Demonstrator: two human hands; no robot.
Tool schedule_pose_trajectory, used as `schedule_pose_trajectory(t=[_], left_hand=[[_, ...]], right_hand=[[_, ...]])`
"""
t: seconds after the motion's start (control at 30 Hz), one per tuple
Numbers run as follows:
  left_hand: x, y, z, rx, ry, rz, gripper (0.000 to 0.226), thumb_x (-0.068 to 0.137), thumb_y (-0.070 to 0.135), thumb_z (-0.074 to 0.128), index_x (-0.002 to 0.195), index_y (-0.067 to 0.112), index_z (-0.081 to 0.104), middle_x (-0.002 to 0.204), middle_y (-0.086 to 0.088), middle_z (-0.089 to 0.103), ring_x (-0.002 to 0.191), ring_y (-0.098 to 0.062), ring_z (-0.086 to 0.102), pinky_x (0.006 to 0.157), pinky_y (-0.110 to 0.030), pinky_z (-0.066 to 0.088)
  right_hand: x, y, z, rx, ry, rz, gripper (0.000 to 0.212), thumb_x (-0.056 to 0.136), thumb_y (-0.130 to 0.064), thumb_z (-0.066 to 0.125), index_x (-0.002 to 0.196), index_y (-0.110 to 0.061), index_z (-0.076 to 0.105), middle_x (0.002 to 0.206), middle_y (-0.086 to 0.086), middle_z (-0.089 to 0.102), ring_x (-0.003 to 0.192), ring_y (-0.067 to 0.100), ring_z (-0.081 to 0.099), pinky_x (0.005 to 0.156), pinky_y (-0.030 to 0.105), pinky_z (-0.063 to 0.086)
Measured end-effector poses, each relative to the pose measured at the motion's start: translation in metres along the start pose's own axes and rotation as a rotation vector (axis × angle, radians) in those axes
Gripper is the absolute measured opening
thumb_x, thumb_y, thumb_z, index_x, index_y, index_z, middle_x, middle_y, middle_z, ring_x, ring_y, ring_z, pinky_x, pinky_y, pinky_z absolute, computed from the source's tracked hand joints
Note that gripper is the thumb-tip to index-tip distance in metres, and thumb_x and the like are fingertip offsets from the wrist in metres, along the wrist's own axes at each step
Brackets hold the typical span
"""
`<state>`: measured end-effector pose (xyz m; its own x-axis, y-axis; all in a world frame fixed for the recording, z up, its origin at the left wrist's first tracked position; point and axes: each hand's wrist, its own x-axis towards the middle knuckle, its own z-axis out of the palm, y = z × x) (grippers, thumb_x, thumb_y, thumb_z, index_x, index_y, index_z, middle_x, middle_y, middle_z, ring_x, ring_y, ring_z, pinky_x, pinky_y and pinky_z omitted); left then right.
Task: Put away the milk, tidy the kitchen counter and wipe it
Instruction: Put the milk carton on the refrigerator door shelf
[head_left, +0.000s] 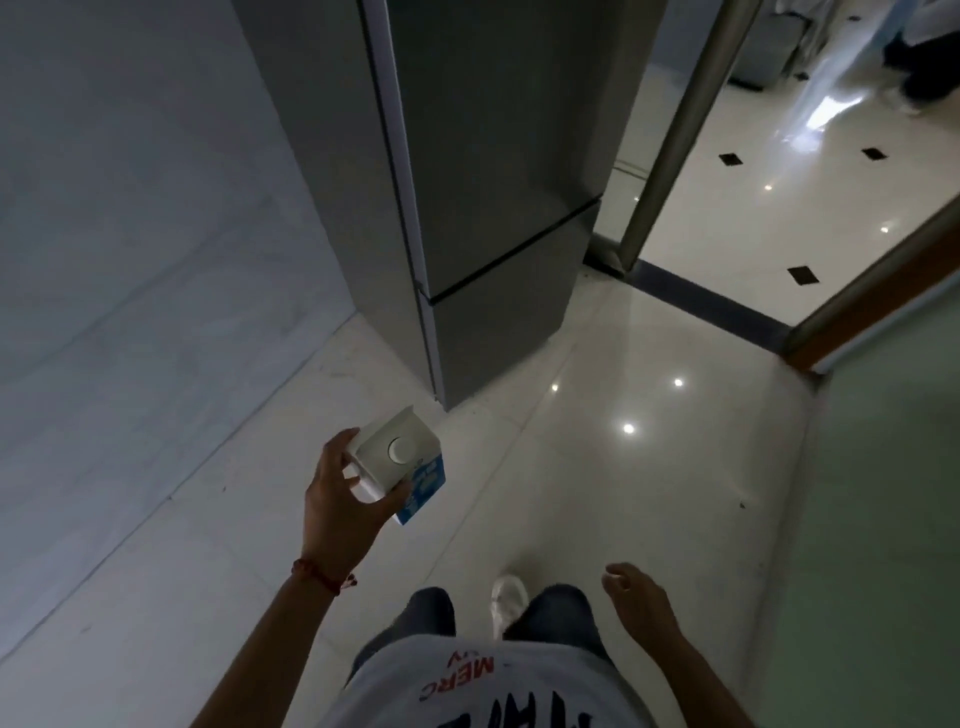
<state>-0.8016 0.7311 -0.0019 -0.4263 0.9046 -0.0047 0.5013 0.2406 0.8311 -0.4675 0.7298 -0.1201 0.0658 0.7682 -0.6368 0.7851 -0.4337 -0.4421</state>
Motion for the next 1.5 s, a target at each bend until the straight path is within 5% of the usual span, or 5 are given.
schedule_pose_trajectory(t=[0.53, 0.97, 1.17, 1.37, 1.5], left_hand=[[0.135, -0.074, -0.046, -0.04, 0.161, -0.341, 0.069, 0.059, 0.003, 0.082, 0.116, 0.016, 0.046, 0.113, -0.013, 0.061, 0.1, -0.025, 0.057, 0.077, -0.031, 0.052], [0.353, -0.002, -0.088, -0.073, 0.101, 0.05, 0.07, 0.063, 0.008, 0.08, 0.122, 0.01, 0.042, 0.115, 0.005, 0.048, 0.102, -0.014, 0.052, 0.069, -0.008, 0.041], [0.347, 0.005, -0.063, -0.129, 0.057, -0.017, 0.07, 0.063, 0.007, 0.079, 0.122, 0.013, 0.042, 0.117, 0.002, 0.05, 0.104, -0.016, 0.052, 0.072, -0.013, 0.044], [0.344, 0.006, -0.051, -0.117, 0.03, -0.029, 0.07, 0.062, 0.009, 0.081, 0.119, 0.019, 0.042, 0.114, 0.006, 0.05, 0.102, -0.013, 0.052, 0.07, -0.008, 0.043], [0.344, 0.007, -0.052, -0.106, 0.033, -0.022, 0.07, 0.062, 0.008, 0.081, 0.12, 0.017, 0.042, 0.115, 0.006, 0.05, 0.104, -0.015, 0.051, 0.07, -0.01, 0.042]], right_hand=[[0.141, -0.284, -0.008, 0.022, 0.019, -0.342, 0.034, 0.093, -0.021, 0.049, 0.126, -0.012, 0.051, 0.122, 0.013, 0.062, 0.107, 0.021, 0.059, 0.088, 0.025, 0.043], [0.159, -0.571, -0.088, 0.536, 0.905, -0.817, 0.088, 0.074, -0.025, 0.074, 0.137, 0.01, 0.023, 0.146, 0.029, 0.027, 0.136, 0.027, 0.026, 0.113, 0.031, 0.025], [0.184, -0.611, -0.1, 0.634, 1.109, -0.765, 0.095, 0.066, -0.028, 0.081, 0.134, 0.011, 0.027, 0.141, 0.035, 0.028, 0.131, 0.045, 0.032, 0.101, 0.058, 0.04], [0.189, -0.609, -0.107, 0.511, 1.228, -0.835, 0.106, 0.07, -0.044, 0.074, 0.143, -0.038, -0.002, 0.141, 0.021, 0.021, 0.133, 0.035, 0.027, 0.107, 0.052, 0.037], [0.189, -0.593, -0.113, 0.419, 1.183, -0.873, 0.091, 0.071, -0.043, 0.073, 0.138, -0.02, 0.016, 0.139, 0.029, 0.029, 0.13, 0.036, 0.03, 0.101, 0.055, 0.041]])
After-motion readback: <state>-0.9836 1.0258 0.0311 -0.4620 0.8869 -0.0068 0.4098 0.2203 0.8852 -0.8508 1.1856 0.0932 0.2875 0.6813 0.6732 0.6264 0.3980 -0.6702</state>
